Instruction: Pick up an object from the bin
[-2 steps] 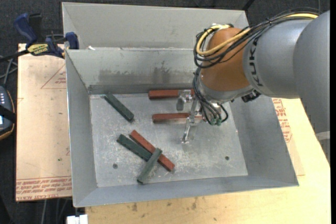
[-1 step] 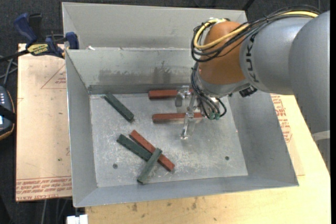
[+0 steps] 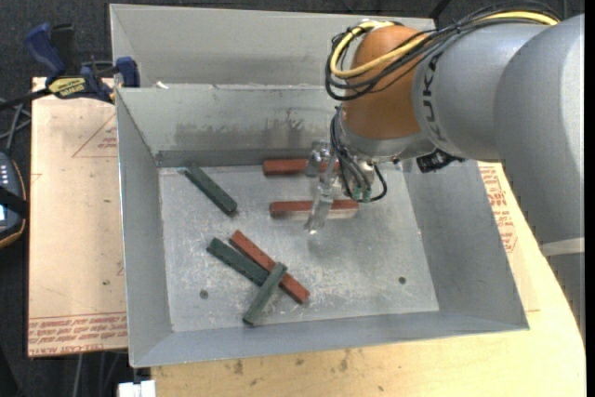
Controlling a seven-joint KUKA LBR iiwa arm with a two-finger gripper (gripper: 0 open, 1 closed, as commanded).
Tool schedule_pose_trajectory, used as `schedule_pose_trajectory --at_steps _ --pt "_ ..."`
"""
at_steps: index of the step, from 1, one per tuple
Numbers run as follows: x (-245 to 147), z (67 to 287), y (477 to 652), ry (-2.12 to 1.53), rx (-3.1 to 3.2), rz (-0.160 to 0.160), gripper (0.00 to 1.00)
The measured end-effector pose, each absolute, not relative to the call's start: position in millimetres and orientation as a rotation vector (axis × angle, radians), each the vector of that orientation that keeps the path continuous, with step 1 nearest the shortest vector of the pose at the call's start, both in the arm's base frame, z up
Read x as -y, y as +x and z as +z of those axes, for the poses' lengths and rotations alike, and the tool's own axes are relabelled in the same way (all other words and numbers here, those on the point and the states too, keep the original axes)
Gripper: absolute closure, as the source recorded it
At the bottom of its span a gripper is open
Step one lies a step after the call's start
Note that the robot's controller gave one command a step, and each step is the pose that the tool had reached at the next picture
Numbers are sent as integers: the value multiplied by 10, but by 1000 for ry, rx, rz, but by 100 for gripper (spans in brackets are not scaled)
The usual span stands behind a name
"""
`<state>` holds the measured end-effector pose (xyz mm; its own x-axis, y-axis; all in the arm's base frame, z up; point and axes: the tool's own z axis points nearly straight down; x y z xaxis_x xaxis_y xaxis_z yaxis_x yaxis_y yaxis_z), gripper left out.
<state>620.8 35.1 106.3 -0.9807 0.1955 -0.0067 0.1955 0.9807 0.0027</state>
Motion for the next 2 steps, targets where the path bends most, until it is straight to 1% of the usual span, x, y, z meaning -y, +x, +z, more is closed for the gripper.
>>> schedule_pose_trajectory --at_steps 1,2 --pt "-318 678 6127 365 -3123 1 0" --pt "-115 713 6196 466 -3102 4 100"
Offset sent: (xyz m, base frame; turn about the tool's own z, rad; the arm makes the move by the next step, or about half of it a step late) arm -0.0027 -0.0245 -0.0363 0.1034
